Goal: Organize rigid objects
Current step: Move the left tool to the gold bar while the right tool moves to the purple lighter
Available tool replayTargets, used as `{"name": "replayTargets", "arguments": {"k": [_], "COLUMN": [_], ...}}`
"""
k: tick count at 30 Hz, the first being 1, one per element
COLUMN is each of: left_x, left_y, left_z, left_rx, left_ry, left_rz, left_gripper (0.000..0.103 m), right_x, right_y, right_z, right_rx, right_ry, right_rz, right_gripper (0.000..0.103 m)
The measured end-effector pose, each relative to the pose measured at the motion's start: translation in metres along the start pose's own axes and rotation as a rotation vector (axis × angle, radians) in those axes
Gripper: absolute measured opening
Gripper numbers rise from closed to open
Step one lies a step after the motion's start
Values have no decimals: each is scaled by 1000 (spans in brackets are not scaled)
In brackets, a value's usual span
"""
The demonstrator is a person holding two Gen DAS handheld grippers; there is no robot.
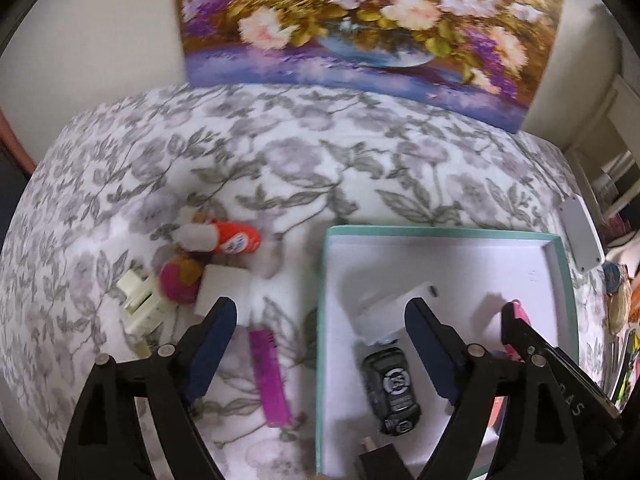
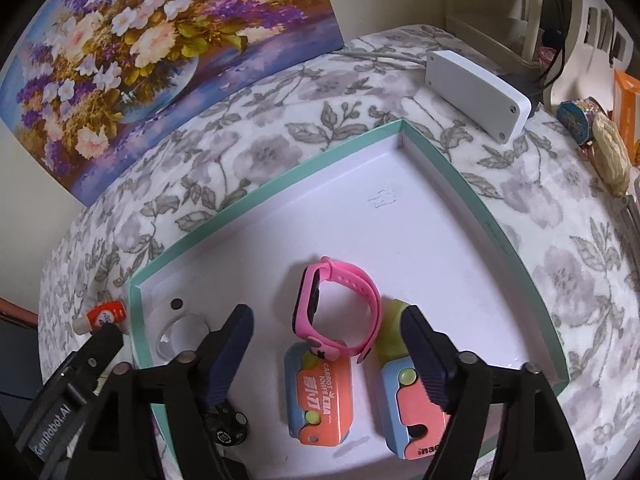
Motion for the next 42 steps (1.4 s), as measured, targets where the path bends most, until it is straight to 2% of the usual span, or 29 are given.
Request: {"name": "replayTargets", "arguments": {"k": [8,10,13,17,19,21,23,30,35,38,42], "left_x": [35,41,45,50,56,61,69,107,135,154,171], "left_y": [-8,-8,-8,-8,-8,-6,-2,3,-2,-9,-18], "left_z": [3,0,-5,-11,-17,-27,-39,-70,-75,-70,-62], "left_rx": [42,37,26,29,22,-4,-35,-97,-86,-63,-31], "left_ry": [29,38,51,32,62,103,116,134,148,194,216], "left_rz": [-97,-108,-110,-134,-138,-129,-131,-167,-184,-203,-229], "left_gripper": [87,87,87,87,87,89,95,95,95,95,95], "right_x": [14,17,23,34,41,49,58,84,109,127,149], "right_y": [-6,-8,-10,-14,-16,-19,-22,-30,-42,-52,-67], "right_z": [-3,-5,-9,-16,-21,-25,-31,-50,-61,-60,-52], "right_rx": [-15,-22,-34,-50,-61,-68,-77,-114,-125,-107,-84], "right_ry": [-26,-33,-42,-45,-45,-40,-31,-3,61,108,119], "right_rz": [-61,-75,-102,-137,-160,-184,-214,-273,-316,-345,-403], "right_gripper": [96,103,103,103,103,103,103,103,103,103,103]}}
Point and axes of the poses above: each gripper's, at about its wrist camera, not at the fingertips, and z roughly the way its jaws point, x to its left, y to its top, the point moved 5 cm from there along z, roughly the way its jaws point, and after that the axes turned 6 degrees about -y, right-handed, at the moved point
